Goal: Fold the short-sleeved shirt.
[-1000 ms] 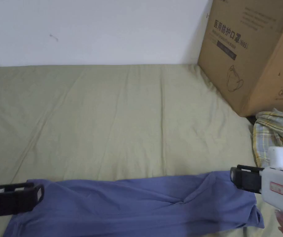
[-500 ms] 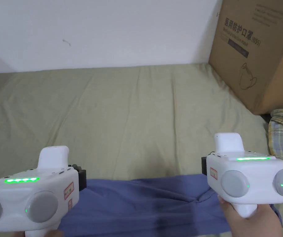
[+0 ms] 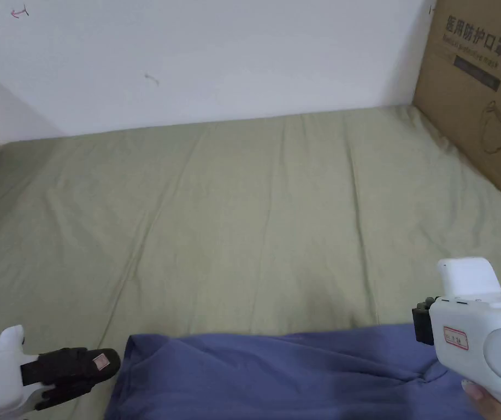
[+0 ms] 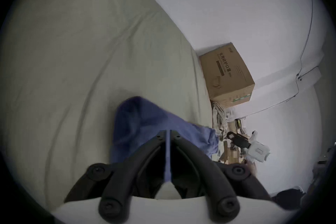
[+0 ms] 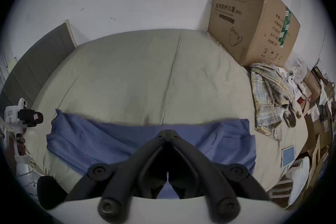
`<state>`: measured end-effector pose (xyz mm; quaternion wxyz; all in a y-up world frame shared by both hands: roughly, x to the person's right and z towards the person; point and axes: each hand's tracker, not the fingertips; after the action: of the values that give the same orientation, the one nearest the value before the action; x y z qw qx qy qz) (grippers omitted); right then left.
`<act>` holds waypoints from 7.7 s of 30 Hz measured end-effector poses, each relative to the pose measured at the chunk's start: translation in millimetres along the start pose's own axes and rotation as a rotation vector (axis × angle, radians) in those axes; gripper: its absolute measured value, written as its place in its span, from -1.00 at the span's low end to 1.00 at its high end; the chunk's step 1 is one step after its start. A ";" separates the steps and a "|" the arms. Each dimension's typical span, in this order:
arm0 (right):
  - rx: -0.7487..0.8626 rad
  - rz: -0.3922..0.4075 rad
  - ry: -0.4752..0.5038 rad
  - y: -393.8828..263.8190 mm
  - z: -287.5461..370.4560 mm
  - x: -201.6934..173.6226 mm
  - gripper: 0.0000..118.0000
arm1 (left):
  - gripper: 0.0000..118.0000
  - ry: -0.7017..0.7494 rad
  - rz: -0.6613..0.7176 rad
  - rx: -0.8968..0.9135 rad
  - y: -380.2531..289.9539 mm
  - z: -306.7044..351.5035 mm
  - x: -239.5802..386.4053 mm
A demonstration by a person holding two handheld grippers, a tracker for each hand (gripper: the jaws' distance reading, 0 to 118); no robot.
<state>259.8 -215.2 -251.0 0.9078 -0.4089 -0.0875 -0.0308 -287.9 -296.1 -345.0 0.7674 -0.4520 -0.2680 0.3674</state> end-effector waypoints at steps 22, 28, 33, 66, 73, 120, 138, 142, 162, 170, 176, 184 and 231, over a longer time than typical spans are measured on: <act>-0.054 0.022 0.034 -16.1 -15.3 10.1 -1.00 | -0.91 0.062 0.073 -0.164 -43.3 -108.5 3.4; -0.054 0.013 0.063 -19.6 -9.5 8.9 -1.00 | -0.91 0.152 -0.140 -0.064 -17.7 -70.2 13.5; -0.032 0.021 0.097 -18.8 -0.5 4.0 -1.00 | -0.91 0.605 -0.312 0.010 -20.9 -19.1 58.9; 0.015 0.007 0.134 -23.0 9.9 30.2 -1.00 | -1.00 0.256 -0.438 -0.138 -85.9 -141.7 188.8; 0.014 0.005 0.140 -24.6 8.9 30.4 -1.00 | -0.99 0.204 -0.344 -0.382 -126.2 -218.8 179.6; -0.066 0.086 0.146 -29.1 -6.8 3.6 -1.00 | -0.91 -0.225 0.125 -0.203 -62.1 -168.6 -16.0; 0.011 0.076 0.205 -23.0 15.7 -1.8 -1.00 | -0.90 0.689 -0.482 -0.108 -63.4 -42.9 144.6; 0.020 0.064 0.223 -24.9 15.6 1.4 -1.00 | -0.90 0.455 -0.304 -0.124 -58.1 -69.2 158.5; 0.025 -0.001 0.180 -23.5 12.5 47.7 -1.00 | 0.99 0.035 -0.126 -0.322 -100.6 -223.4 217.5; 0.035 -0.024 0.170 -24.3 8.1 60.9 -1.00 | -0.95 0.264 -0.534 -0.333 -97.3 -207.1 235.4; 0.022 -0.021 0.172 -23.6 7.2 63.5 -1.00 | -0.95 0.186 -0.454 -0.507 -135.1 -262.3 232.9; 0.023 -0.014 0.188 -20.0 3.5 62.1 -1.00 | -0.97 0.236 -0.350 -0.529 -146.8 -317.7 198.7; -0.434 -0.118 0.631 -57.7 -105.2 40.8 -1.00 | 1.00 -0.238 -0.019 -0.335 -84.5 -158.5 29.8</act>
<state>306.7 -331.6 -269.3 0.7791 -0.5563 0.1812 -0.2252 -125.4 -378.0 -338.3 0.6478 -0.5240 -0.4184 0.3615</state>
